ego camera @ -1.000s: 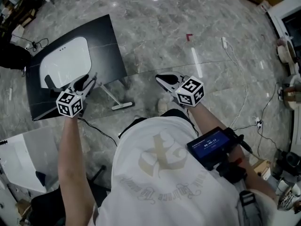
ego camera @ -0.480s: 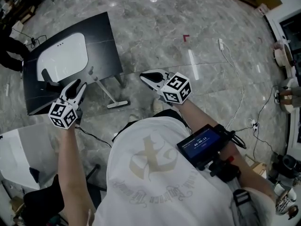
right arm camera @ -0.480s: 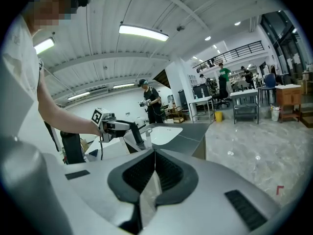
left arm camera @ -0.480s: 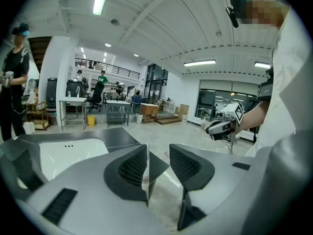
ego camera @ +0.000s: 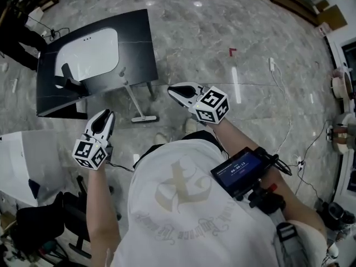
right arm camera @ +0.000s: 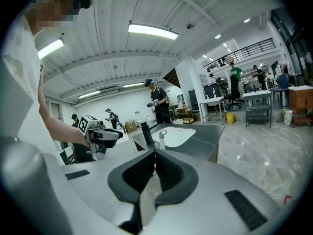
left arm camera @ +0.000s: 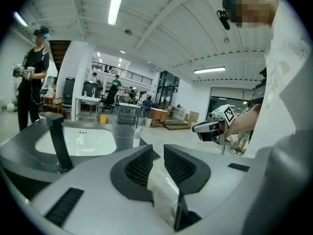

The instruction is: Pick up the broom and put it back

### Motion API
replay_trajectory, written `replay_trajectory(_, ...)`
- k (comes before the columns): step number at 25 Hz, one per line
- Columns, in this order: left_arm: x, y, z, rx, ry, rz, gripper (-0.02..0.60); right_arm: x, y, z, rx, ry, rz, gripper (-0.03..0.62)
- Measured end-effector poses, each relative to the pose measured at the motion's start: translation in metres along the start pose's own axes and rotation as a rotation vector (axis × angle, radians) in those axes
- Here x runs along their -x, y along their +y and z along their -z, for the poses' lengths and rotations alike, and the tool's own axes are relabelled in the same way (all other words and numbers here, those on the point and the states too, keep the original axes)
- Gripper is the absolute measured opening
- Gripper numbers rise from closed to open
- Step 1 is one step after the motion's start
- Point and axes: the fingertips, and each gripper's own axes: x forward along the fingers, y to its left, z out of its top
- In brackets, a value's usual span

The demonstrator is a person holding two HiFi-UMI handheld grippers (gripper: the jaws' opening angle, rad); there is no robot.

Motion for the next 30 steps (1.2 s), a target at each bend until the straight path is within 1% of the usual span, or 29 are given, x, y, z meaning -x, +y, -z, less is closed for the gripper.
replay_trajectory(6,0.030,0.002,0.016,0.103,-0.064,-0.125,0.037,-0.008,0.015,0.005,0.000,-0.005,-0.036,0.018)
replay_trajectory(9,0.039,-0.010,0.024,0.131,-0.088,-0.146,0.024,-0.010,0.028,0.008,-0.003,-0.010,-0.057,0.018)
replay_trajectory(11,0.043,-0.021,0.029,0.137,-0.098,-0.143,0.012,-0.010,0.038,0.010,-0.001,-0.013,-0.077,0.018)
replay_trajectory(17,0.046,-0.054,0.046,0.172,-0.099,-0.117,0.012,-0.011,0.060,0.018,0.019,-0.001,-0.130,0.018)
replay_trajectory(20,0.045,-0.062,0.055,0.188,-0.089,-0.109,0.012,-0.015,0.066,0.022,0.028,0.002,-0.144,0.018)
replay_trajectory(24,0.040,-0.070,0.063,0.188,-0.070,-0.092,0.012,-0.016,0.070,0.029,0.027,0.005,-0.156,0.018)
replay_trajectory(30,0.036,-0.071,0.064,0.190,-0.060,-0.079,0.012,-0.016,0.072,0.036,0.016,0.013,-0.157,0.018)
